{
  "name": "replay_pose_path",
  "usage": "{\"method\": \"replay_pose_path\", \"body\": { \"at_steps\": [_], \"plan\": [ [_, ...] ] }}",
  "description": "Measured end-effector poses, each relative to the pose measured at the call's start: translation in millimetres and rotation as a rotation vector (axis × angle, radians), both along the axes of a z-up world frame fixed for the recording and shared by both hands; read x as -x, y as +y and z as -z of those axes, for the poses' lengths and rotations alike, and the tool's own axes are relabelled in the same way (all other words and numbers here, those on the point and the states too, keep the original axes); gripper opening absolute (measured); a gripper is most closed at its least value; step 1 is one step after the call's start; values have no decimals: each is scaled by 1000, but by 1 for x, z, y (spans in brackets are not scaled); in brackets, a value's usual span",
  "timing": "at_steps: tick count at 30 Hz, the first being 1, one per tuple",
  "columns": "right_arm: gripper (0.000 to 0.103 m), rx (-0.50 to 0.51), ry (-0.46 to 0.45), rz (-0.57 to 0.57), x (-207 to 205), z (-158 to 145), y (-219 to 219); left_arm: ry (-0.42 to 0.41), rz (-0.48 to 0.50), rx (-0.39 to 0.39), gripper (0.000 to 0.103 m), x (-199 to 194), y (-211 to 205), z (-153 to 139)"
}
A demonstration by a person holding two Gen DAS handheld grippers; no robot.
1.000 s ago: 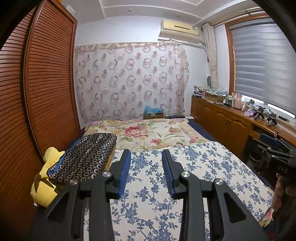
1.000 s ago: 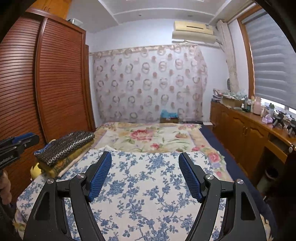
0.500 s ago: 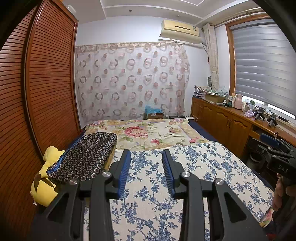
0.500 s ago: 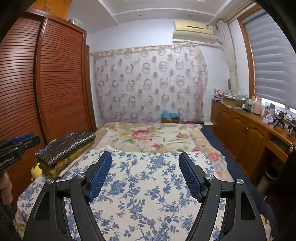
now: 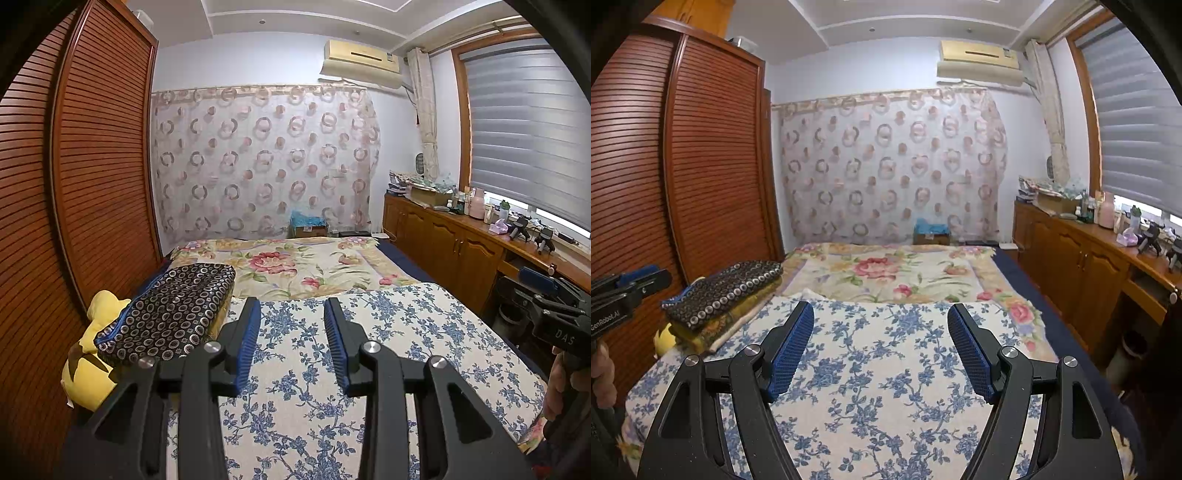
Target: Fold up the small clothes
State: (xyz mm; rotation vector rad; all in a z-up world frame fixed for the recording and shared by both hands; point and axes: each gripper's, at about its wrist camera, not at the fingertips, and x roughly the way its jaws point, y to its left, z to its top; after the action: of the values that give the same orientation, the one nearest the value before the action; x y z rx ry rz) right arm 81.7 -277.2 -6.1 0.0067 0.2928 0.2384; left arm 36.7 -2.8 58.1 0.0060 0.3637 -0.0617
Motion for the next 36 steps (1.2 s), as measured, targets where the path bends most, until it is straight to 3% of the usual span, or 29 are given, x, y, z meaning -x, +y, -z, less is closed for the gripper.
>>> {"method": "replay_pose_path", "body": {
  "at_steps": [36],
  "plan": [
    [77, 0, 3, 0, 0, -1, 3, 0, 0, 3, 35, 1, 2, 2]
  ]
}}
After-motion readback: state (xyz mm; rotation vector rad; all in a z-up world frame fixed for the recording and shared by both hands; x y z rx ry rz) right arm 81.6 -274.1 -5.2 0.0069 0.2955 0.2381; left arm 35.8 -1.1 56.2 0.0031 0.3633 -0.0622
